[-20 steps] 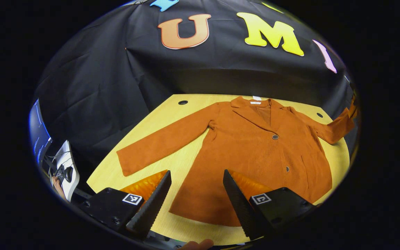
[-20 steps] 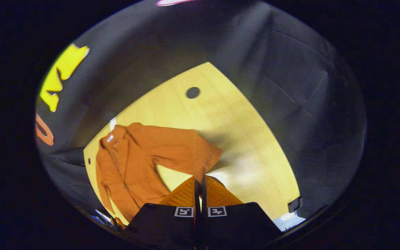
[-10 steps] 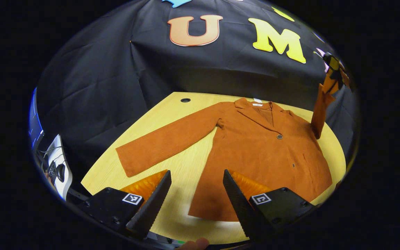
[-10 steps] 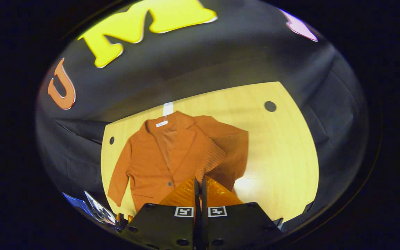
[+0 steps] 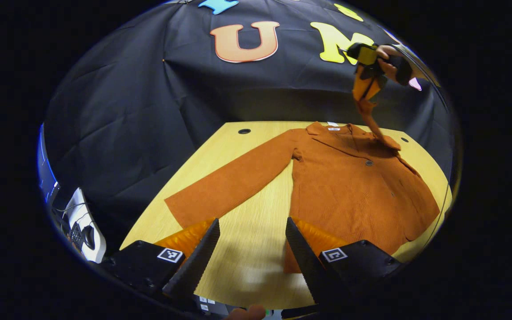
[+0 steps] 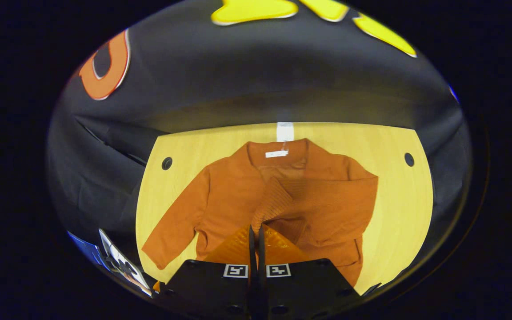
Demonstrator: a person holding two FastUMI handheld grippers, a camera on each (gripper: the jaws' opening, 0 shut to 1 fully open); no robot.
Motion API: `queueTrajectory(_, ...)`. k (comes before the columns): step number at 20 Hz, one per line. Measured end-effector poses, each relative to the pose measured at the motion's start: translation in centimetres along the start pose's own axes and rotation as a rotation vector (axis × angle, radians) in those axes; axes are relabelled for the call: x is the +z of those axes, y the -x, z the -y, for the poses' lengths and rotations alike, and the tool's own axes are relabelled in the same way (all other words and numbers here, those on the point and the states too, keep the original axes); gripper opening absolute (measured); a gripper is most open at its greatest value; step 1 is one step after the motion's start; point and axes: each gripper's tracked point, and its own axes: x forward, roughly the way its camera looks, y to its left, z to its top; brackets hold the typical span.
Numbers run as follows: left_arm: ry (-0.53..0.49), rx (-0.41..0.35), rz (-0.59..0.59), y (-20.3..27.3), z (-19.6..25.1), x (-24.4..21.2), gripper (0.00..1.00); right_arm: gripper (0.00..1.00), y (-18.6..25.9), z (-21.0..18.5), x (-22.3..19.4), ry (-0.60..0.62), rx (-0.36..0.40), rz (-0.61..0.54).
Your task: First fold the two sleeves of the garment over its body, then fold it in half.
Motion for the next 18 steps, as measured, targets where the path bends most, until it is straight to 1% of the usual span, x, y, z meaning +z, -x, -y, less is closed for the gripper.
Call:
queueTrajectory(2, 0.033, -0.008, -0.016, -0.1, 0.2, -0.3, 0.96, 0.00, -2.9, -2.7, -1.2, 0.029, 0.009, -0.042)
queueTrajectory(5, 0.051, 0.007, -0.031, -0.1, -0.3, -0.8, 0.96, 0.01, -7.4, -5.5, -3.9, 0.077, -0.001, -0.108)
queueTrajectory(7, 0.044, 0.020, -0.029, 0.2, -1.0, -1.0, 0.96, 0.01, -10.0, -6.4, -5.1, 0.089, -0.009, -0.129)
queueTrajectory(9, 0.031, 0.031, -0.022, 0.6, -1.6, -1.0, 0.96, 0.00, -12.3, -6.6, -5.8, 0.080, -0.044, -0.125)
queueTrajectory(10, 0.030, 0.033, -0.027, 0.7, -1.8, -1.2, 0.96, 0.01, -13.2, -7.0, -6.2, 0.074, -0.042, -0.124)
queueTrajectory(13, 0.053, 0.043, -0.042, 1.4, -1.8, -1.8, 0.96, 0.01, -15.1, -7.2, -6.8, 0.053, -0.043, -0.142)
queueTrajectory(15, 0.064, 0.039, -0.062, 1.9, -1.7, -2.4, 0.96, 0.03, -15.5, -7.3, -6.5, 0.063, -0.044, -0.134)
queueTrajectory(16, 0.076, 0.036, -0.073, 2.1, -1.5, -2.7, 1.00, 0.04, -15.6, -7.4, -6.3, 0.069, -0.041, -0.127)
queueTrajectory(17, 0.094, 0.034, -0.077, 2.3, -1.4, -2.7, 0.95, 0.06, -15.2, -7.6, -5.9, 0.066, -0.034, -0.120)
queueTrajectory(18, 0.107, 0.036, -0.080, 2.5, -1.3, -2.7, 0.96, 0.06, -14.8, -8.2, -5.8, 0.061, -0.009, -0.112)
